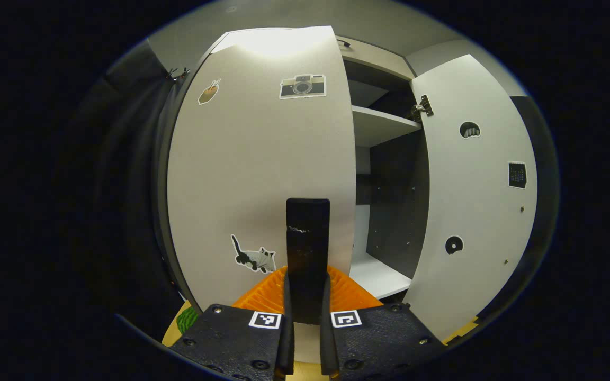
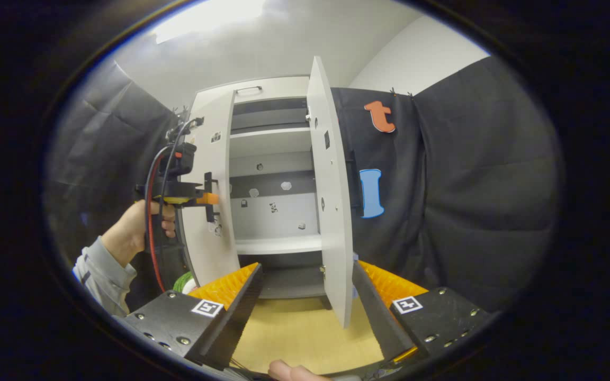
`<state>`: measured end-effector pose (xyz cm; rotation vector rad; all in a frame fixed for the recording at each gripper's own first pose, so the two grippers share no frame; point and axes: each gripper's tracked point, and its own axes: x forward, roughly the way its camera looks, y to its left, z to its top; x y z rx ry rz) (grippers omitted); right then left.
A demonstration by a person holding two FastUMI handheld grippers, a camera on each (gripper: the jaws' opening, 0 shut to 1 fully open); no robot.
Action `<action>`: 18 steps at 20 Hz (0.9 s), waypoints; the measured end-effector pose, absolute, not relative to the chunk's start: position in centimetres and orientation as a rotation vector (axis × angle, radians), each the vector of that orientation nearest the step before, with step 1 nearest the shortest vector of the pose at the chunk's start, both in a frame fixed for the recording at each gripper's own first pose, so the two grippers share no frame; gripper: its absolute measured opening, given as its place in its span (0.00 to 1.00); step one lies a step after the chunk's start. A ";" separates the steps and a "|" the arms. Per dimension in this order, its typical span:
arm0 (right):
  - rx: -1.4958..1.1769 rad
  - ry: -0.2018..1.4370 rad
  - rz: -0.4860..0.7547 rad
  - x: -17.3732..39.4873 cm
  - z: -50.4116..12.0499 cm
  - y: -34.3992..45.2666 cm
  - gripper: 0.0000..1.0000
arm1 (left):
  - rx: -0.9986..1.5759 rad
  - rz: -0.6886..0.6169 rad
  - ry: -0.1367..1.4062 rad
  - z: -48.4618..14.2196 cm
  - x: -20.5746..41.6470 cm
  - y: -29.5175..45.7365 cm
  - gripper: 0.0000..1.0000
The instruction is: Open the right door of the double-door shoe cabinet with the right hand, and open the left door with the left hand.
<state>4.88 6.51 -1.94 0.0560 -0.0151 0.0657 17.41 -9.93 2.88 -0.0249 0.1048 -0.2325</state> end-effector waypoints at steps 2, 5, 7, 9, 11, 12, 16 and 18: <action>0.049 -0.016 0.071 5.5 -1.7 6.8 1.00 | -0.019 -0.234 0.103 3.1 16.3 -9.3 0.20; 0.049 -0.016 0.084 6.2 -1.3 7.1 1.00 | -0.017 -0.236 0.105 3.1 15.2 -8.4 0.20; 0.040 -0.016 0.083 6.7 -1.4 7.1 1.00 | -0.018 -0.238 0.102 3.3 14.5 -7.8 0.20; 0.038 -0.018 0.085 7.2 -1.3 7.2 1.00 | -0.018 -0.245 0.104 3.3 13.7 -7.2 0.20; 0.032 -0.021 0.077 7.2 -1.3 7.1 1.00 | -0.023 -0.250 0.112 3.3 13.2 -6.6 0.20; 0.032 -0.023 0.074 7.3 -1.2 7.0 1.00 | -0.023 -0.250 0.111 3.3 12.9 -6.3 0.20; 0.035 -0.032 0.085 7.5 -1.1 7.4 1.00 | -0.015 -0.251 0.089 3.5 11.5 -5.0 0.20; 0.029 -0.035 0.089 7.7 -1.2 7.5 1.00 | -0.014 -0.246 0.089 3.6 10.7 -3.9 0.20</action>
